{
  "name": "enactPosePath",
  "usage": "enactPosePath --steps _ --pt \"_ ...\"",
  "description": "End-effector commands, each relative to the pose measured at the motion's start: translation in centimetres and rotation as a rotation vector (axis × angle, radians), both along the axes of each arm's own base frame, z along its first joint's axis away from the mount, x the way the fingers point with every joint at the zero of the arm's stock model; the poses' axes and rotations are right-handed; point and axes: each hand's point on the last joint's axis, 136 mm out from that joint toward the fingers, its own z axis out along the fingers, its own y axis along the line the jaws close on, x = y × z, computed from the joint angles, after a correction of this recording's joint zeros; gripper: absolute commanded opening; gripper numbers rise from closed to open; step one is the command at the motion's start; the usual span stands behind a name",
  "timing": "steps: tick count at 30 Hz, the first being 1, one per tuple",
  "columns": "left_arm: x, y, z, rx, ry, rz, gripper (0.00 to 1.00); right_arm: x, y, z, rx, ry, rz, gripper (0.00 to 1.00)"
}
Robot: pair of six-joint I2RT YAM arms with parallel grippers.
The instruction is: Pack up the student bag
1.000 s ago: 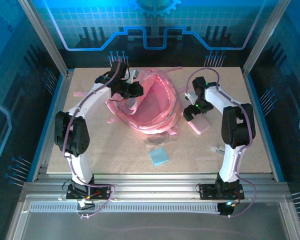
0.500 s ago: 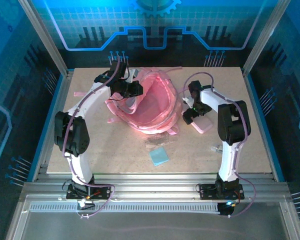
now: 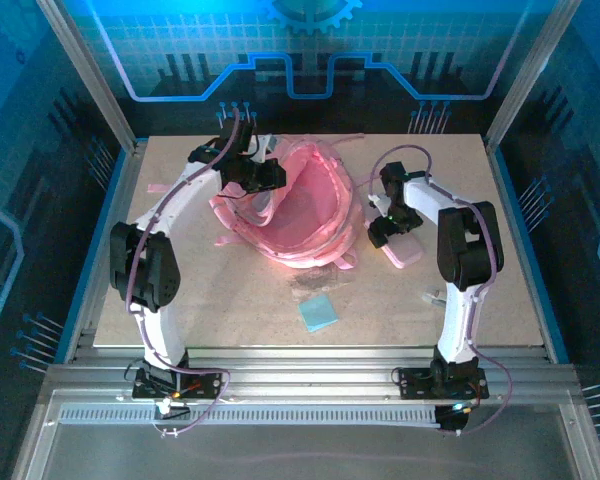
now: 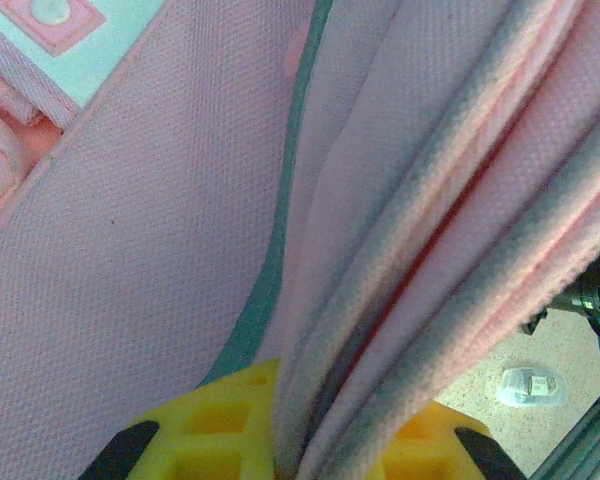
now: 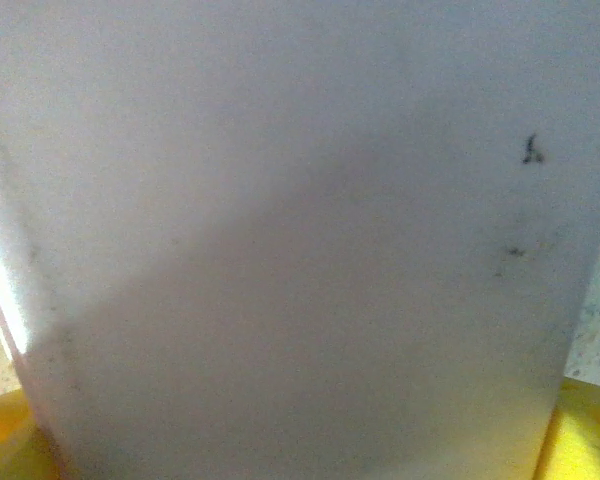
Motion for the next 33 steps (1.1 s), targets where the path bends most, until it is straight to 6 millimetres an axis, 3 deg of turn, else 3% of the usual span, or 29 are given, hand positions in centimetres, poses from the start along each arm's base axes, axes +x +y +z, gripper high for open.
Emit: enactPosePath --steps 1,6,10,13,17,21,26,29,33 --pt "1.0 -0.6 4.1 -0.078 -0.073 -0.013 0.04 -1.2 -0.3 2.7 0.073 -0.020 -0.110 0.81" --pt "1.7 -0.7 4.6 -0.071 -0.100 -0.024 0.00 -3.6 -0.4 6.9 0.140 -0.057 -0.258 0.78" --pt "2.3 -1.0 4.8 -0.077 -0.109 -0.032 0.00 -4.5 1.5 10.5 0.292 -0.107 -0.335 0.77" --pt "2.6 -1.1 4.9 -0.088 -0.106 -0.029 0.00 -3.7 4.2 13.3 0.471 -0.158 -0.388 0.76" --pt "2.5 -1.6 5.5 -0.133 -0.092 -0.024 0.00 -1.0 8.4 15.7 0.684 -0.218 -0.479 0.75" --pt "2.4 -1.9 6.1 -0.164 -0.092 -0.024 0.00 2.4 13.4 15.7 0.807 -0.230 -0.537 0.74" --pt "2.6 -2.1 6.8 -0.168 -0.096 -0.030 0.00 5.2 21.5 14.3 0.940 -0.152 -0.544 0.75" --pt "2.4 -2.2 7.0 -0.183 -0.089 -0.035 0.00 6.3 24.6 13.3 0.967 -0.135 -0.584 0.77" --pt "2.2 -2.5 7.5 -0.227 -0.094 -0.030 0.00 8.2 26.6 11.6 0.949 -0.138 -0.683 0.81"
